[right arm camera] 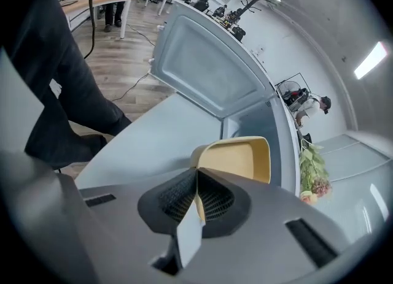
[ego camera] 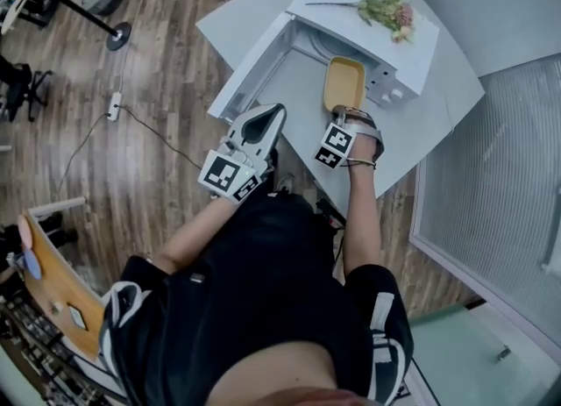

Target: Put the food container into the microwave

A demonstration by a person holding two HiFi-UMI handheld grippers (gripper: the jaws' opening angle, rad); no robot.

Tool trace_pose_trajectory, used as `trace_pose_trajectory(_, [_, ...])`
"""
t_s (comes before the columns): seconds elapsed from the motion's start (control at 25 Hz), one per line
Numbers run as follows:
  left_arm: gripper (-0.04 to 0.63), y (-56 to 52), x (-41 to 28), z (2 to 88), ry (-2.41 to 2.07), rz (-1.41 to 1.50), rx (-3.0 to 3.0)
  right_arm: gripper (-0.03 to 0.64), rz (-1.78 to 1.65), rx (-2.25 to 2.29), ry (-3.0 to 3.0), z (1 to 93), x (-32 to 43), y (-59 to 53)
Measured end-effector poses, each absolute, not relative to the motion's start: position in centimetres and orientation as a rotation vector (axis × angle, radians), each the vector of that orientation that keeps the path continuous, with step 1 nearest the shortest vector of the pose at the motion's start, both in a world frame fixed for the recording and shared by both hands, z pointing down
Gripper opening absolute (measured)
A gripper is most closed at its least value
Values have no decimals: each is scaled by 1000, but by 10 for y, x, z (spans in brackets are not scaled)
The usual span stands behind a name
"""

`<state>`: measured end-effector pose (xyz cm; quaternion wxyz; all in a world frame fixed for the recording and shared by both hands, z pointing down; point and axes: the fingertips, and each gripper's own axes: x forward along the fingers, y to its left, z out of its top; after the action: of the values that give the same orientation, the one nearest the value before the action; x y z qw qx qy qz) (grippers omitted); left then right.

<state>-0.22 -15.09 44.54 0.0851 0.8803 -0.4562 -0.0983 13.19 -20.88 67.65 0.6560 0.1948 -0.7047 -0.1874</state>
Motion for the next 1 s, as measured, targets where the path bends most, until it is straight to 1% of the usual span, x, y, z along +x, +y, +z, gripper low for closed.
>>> trace_pose_trajectory(0.4, [23,-228,7,451,-1326,-292,2629,32,-425,472,-1563,722,130,-309])
trace_pose_trajectory(1.0, [23,-271,-2,472,-1317,-233,2582,35,-461,500,-1526,751,134,-373])
